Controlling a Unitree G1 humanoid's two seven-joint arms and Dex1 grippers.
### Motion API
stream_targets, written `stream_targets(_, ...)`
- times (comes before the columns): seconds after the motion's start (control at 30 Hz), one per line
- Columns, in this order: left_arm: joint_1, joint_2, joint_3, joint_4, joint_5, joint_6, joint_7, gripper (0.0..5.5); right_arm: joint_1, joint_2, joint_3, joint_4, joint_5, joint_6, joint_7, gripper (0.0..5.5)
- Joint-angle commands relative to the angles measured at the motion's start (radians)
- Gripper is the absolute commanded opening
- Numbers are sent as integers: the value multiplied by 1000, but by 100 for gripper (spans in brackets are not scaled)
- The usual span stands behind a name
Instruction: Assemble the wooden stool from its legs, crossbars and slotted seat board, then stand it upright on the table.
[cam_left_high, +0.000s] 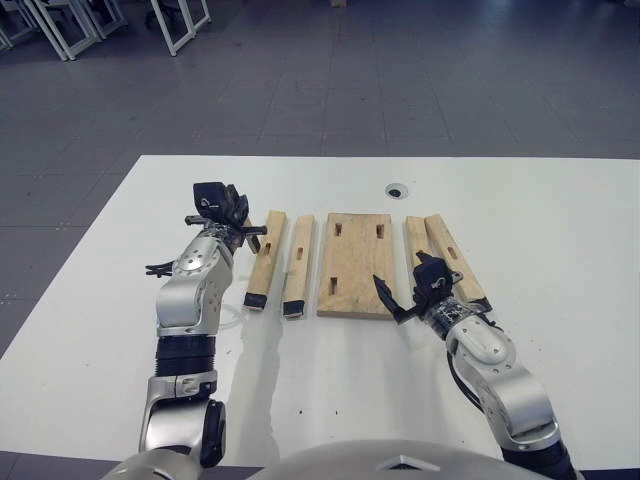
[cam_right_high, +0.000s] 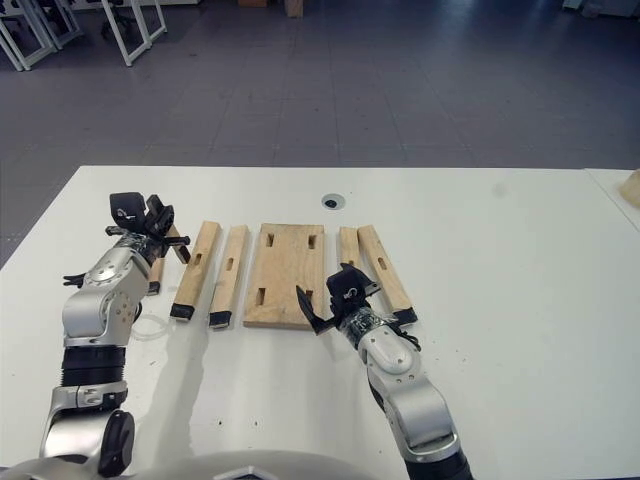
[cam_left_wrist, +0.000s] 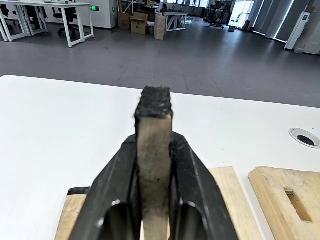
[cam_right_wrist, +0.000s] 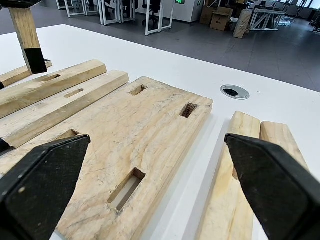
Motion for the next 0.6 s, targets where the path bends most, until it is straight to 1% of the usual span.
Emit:
stream_targets(0.03,13,-12,3,1,17,-16,-19,43,-11,-4,-5,-2,-6,16,4,496)
stream_targets(0.4,-24,-37,4,34,31,-40,-41,43,-18,-10,3,3,-11,23,10,496)
stream_targets(0.6,-18,-41,4,101,45,-69,-61,43,-18,-5,4,5,-13,23,8,496)
